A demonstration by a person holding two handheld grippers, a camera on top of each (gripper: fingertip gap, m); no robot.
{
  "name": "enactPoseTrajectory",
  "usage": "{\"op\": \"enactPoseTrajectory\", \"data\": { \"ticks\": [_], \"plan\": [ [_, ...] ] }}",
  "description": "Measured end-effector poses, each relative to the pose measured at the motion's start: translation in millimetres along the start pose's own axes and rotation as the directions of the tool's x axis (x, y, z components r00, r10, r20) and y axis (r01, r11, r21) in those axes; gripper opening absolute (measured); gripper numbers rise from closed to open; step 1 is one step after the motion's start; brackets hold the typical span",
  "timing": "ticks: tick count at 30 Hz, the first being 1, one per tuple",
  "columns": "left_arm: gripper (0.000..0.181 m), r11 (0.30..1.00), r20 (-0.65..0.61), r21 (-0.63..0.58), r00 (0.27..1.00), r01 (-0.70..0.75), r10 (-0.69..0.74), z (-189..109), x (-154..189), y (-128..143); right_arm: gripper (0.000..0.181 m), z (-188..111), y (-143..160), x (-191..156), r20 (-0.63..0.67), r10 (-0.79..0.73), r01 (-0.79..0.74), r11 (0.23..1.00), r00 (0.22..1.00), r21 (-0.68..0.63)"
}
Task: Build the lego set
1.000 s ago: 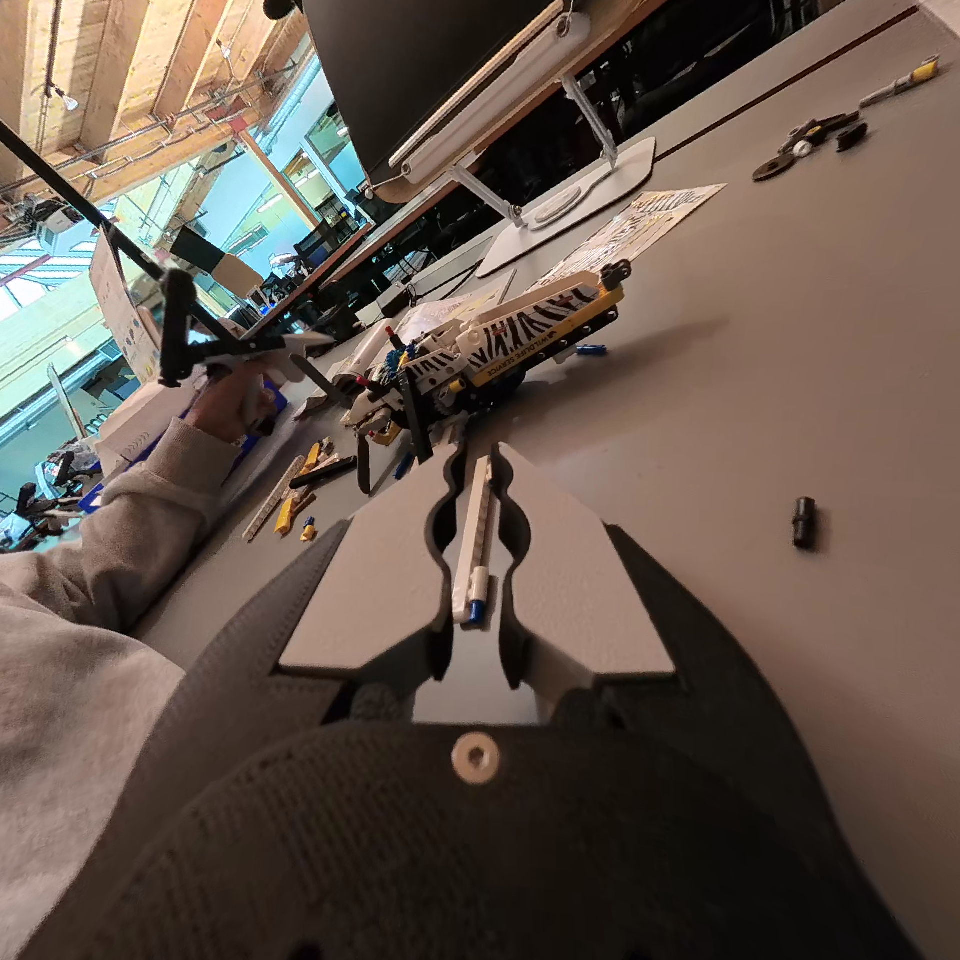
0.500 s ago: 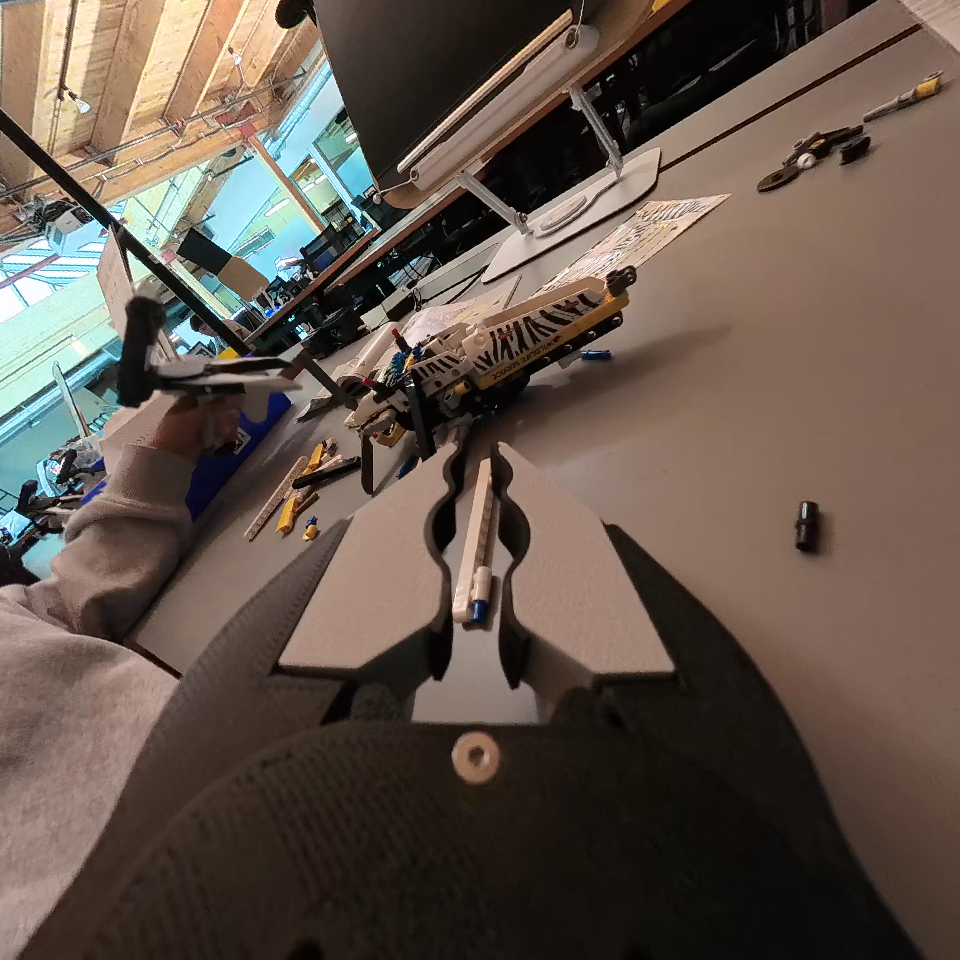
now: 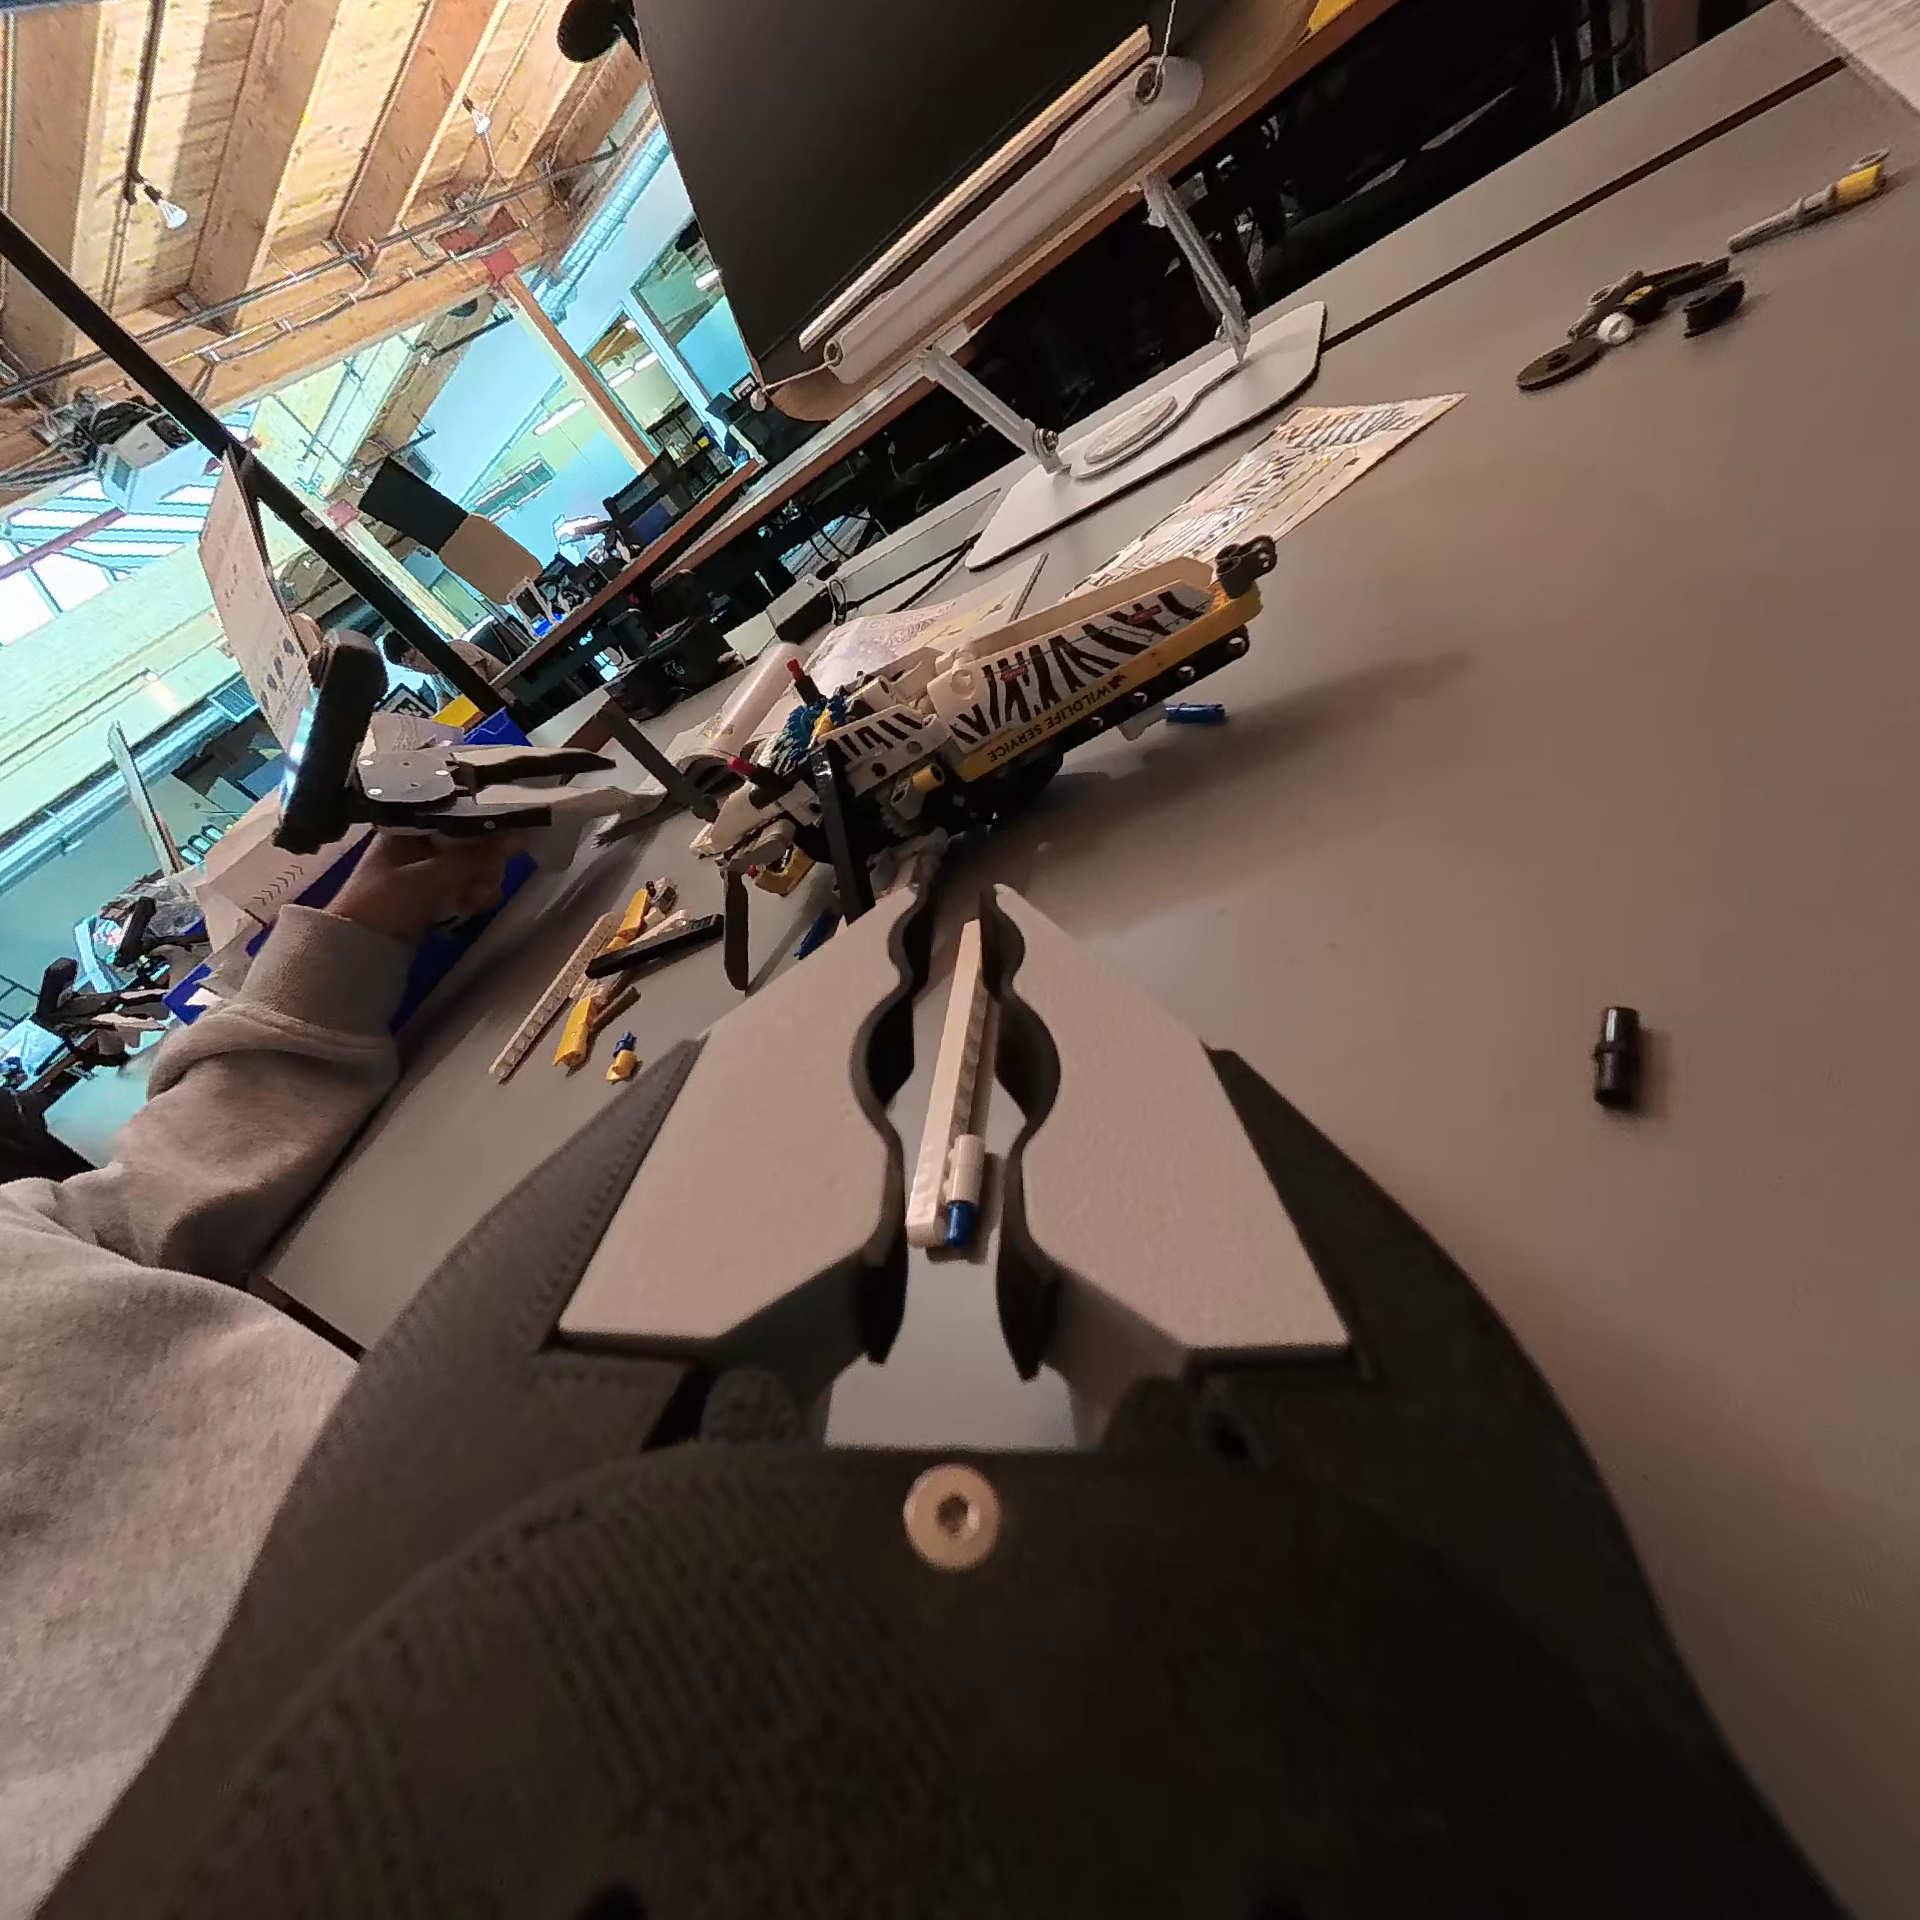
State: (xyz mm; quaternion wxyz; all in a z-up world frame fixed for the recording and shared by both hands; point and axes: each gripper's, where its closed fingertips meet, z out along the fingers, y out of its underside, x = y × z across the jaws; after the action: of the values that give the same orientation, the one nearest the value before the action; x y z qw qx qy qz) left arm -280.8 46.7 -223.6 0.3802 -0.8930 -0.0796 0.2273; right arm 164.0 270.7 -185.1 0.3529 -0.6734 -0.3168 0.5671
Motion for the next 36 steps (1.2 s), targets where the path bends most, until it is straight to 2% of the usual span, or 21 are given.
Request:
{"op": "enactPoseTrajectory", "data": {
  "ticks": [4,9,10,12,16,18,19,20,22,24,26,29,31,36],
  "plan": [
    [0.050,0.998,0.104,0.038,0.993,0.056,-0.060,1,-14,-4,0.006,-1,0,-1,0.005,0.000,0.000,1.000,1.000,0.004],
    [0.059,0.958,0.243,0.163,0.932,0.236,-0.271,1,-36,-16,0.006,-1,-1,-1,0.010,-0.003,0.002,1.000,1.000,0.010],
    [0.059,0.940,0.235,0.196,0.917,0.280,-0.323,2,-37,-23,0.006,-1,-1,-1,0.011,-0.003,0.003,1.000,1.000,0.010],
    [0.061,0.906,0.164,0.211,0.901,0.366,-0.402,9,-29,-40,0.006,-1,-1,-2,0.014,0.000,0.000,1.000,1.000,0.007],
    [0.066,0.825,-0.070,0.281,0.868,0.490,-0.491,20,2,-84,0.006,-1,-1,-1,0.017,0.009,-0.009,1.000,1.000,0.003],
    [0.067,0.800,-0.207,0.295,0.852,0.522,-0.480,25,28,-105,0.006,-1,0,-1,0.015,0.013,-0.013,1.000,1.000,-0.001],
    [0.067,0.811,-0.267,0.295,0.859,0.505,-0.438,25,44,-113,0.006,0,0,0,0.013,0.015,-0.015,1.000,1.000,-0.003],
    [0.067,0.847,-0.282,0.284,0.883,0.450,-0.374,24,57,-115,0.006,0,0,0,0.011,0.017,-0.017,1.000,1.000,-0.005],
    [0.063,0.897,-0.214,0.310,0.943,0.315,-0.257,21,59,-115,0.006,0,0,1,0.007,0.021,-0.021,1.000,1.000,-0.004],
    [0.056,0.893,-0.206,0.355,0.955,0.278,-0.215,13,56,-115,0.006,0,0,1,0.005,0.023,-0.023,1.000,1.000,-0.004],
    [0.055,0.859,-0.328,0.365,0.913,0.358,-0.241,6,63,-118,0.006,0,0,2,0.006,0.025,-0.025,1.000,1.000,-0.009],
    [0.048,0.823,-0.499,0.285,0.809,0.492,-0.310,8,80,-121,0.005,1,0,2,0.008,0.031,-0.031,0.999,0.999,-0.011],
    [0.045,0.816,-0.564,0.242,0.760,0.525,-0.322,8,98,-125,0.004,1,0,2,0.010,0.033,-0.032,0.999,0.999,-0.011],
    [0.041,0.885,-0.572,0.210,0.786,0.416,-0.234,7,137,-121,0.003,1,0,1,0.018,0.037,-0.036,0.999,0.999,-0.012]
  ]
}}
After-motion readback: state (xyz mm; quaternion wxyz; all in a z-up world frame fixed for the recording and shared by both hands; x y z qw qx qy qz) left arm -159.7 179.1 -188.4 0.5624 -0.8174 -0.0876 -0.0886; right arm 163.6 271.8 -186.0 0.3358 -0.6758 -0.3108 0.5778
